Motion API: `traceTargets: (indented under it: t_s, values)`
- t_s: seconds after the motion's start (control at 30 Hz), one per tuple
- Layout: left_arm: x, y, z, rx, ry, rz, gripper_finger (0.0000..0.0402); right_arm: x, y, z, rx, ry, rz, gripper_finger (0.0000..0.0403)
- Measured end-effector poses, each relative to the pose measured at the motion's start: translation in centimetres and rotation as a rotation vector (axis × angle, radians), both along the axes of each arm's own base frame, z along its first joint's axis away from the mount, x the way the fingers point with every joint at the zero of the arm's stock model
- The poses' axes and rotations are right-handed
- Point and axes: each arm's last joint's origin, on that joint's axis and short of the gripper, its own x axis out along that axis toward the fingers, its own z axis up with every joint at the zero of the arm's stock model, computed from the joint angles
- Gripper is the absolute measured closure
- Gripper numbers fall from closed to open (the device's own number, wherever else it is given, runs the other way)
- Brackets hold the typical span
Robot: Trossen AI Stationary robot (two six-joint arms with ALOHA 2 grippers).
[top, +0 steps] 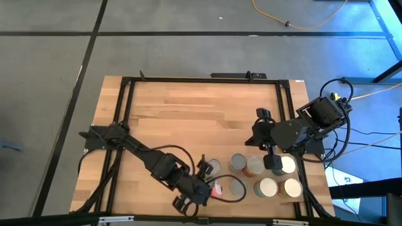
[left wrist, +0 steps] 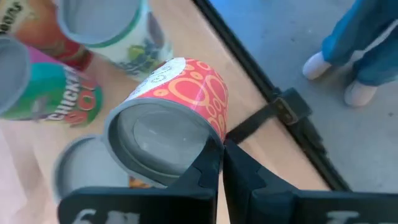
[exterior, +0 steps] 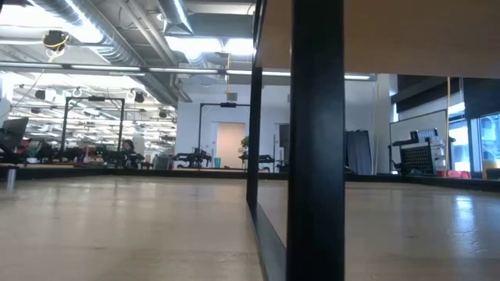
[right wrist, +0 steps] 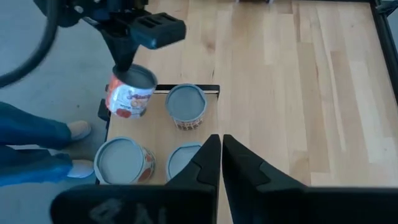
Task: Pick and place cans onto a shelf
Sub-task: Put the canned orange on the shelf
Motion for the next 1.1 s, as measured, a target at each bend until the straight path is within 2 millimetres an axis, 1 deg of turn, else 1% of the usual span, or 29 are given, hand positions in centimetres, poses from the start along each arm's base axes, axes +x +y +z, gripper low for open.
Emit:
traceTargets:
  t_s: [0.1, 0.23, 0.5, 0.7, 1.1]
  values:
    - [-0.5, -0.4, -0.3, -0.007, 0.049, -0.011, 0.0401, 0.0, 0.0, 0.0, 0.001, -0.001, 0.0, 0.0383]
    - [-0.7, -0.7, -0.9, 0.031, 0.072, -0.008, 0.0402, 0.1, 0.0, 0.1, 0.007, -0.013, 0.0, 0.0383]
    - [-0.2, 0.0, -0.7, 0.009, 0.065, 0.003, 0.0401, 0.1, 0.1, 0.2, 0.012, -0.022, 0.0, 0.0383]
    - [0.3, 0.2, -1.0, -0.001, 0.075, -0.006, 0.0401, 0.1, 0.1, 0.2, 0.012, -0.022, 0.001, 0.0383]
    - [0.9, 0.8, -0.9, -0.024, 0.057, 0.011, 0.0389, 0.1, 0.1, 0.2, 0.009, -0.02, 0.004, 0.0383]
